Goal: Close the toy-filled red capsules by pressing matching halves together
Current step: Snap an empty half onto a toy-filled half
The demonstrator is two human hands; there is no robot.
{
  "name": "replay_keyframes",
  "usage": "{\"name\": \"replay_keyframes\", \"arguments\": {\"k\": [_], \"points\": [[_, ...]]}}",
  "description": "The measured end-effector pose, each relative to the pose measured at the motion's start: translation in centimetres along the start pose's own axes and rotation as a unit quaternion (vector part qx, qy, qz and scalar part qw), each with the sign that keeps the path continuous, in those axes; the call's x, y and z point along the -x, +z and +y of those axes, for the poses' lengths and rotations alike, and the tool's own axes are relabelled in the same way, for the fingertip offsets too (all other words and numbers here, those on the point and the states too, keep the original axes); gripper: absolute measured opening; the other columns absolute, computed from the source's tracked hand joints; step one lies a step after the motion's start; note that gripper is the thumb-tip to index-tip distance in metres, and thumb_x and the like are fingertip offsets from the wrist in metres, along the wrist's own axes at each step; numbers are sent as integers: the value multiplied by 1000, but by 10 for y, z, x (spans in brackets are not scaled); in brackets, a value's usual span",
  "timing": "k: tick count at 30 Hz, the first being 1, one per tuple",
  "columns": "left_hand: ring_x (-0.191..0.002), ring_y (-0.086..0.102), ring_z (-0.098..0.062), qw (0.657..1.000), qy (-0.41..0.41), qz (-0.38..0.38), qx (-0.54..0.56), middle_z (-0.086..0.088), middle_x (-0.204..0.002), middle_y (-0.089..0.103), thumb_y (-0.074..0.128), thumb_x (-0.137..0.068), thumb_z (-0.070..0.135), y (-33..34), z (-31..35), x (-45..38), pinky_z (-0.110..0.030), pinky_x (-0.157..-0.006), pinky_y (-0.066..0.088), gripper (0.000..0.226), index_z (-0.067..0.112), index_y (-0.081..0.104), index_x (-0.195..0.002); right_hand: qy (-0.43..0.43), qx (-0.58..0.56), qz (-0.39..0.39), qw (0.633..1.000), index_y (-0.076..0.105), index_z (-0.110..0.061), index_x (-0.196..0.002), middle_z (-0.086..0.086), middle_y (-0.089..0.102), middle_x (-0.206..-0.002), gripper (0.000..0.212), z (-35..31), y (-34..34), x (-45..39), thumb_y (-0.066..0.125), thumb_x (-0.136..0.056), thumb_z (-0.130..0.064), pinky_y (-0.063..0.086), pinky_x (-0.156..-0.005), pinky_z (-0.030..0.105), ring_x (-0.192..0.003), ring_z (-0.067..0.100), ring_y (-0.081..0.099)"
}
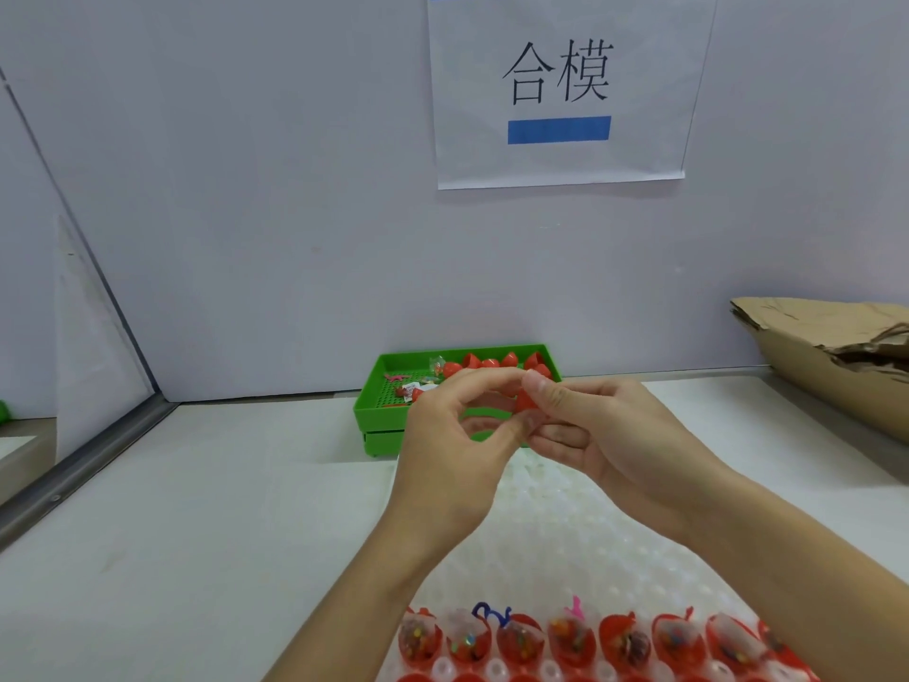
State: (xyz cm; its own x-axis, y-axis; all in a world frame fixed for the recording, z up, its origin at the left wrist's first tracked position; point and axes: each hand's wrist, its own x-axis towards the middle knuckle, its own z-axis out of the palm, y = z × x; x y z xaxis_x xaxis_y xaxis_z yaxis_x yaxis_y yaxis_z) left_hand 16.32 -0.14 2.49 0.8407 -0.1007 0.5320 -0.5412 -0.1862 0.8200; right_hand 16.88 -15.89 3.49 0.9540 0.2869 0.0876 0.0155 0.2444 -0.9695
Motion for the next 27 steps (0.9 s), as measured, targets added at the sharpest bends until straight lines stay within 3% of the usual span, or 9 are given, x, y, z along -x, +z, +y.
{"name": "replay_keyframes", "arguments": {"k": [4,6,9,14,19,22,27], "points": [[-98,70,-11,999,-22,-24,28,6,-99,75,76,-85,7,-2,1,0,-34,-87,59,25,18,75,-107,-7,-4,-1,1000,73,1,-110,14,76,-108,43,1,0,-1,68,-84,-32,58,-91,29,-104,23,73],[-108,67,-10,995,-64,-32,74,6,-107,74,76,-84,26,-3,0,0,-32,-93,55,27,23,74,-110,-23,19,10,1000,73,0,-110,13,76,-107,44,3,1,0,66,-83,-34,57,-95,30,-104,23,73],[-114,65,-7,986,-124,-37,103,6,-117,72,75,-76,53,0,-2,-1,-32,-101,49,52,28,68,-121,-52,63,22,996,74,-4,-107,11,77,-103,43,3,5,1,64,-82,-38,56,-94,29,-101,22,74],[-103,72,-14,971,-139,-56,188,1,-105,77,73,-79,35,4,-3,1,-25,-89,57,50,13,67,-124,-62,127,20,990,76,-7,-108,10,78,-103,33,3,6,2,57,-98,-31,51,-103,40,-100,23,74],[-99,73,-16,976,-120,-50,174,-2,-103,77,71,-79,30,4,-2,1,-26,-85,58,47,9,69,-121,-70,169,38,982,78,-15,-105,3,79,-99,27,3,6,2,56,-100,-28,50,-104,41,-101,17,73],[-98,74,-17,978,-109,-50,170,-3,-101,77,71,-79,28,3,0,1,-28,-85,59,47,6,69,-121,-83,159,31,983,78,-14,-105,4,79,-99,28,4,5,2,58,-96,-32,51,-103,40,-101,17,74],[-99,73,-16,981,-91,-46,166,-2,-101,77,73,-79,27,2,5,0,-26,-83,59,43,8,71,-117,-80,85,-43,992,75,-5,-108,12,76,-108,39,-1,0,-1,59,-90,-35,55,-96,34,-106,25,72]]}}
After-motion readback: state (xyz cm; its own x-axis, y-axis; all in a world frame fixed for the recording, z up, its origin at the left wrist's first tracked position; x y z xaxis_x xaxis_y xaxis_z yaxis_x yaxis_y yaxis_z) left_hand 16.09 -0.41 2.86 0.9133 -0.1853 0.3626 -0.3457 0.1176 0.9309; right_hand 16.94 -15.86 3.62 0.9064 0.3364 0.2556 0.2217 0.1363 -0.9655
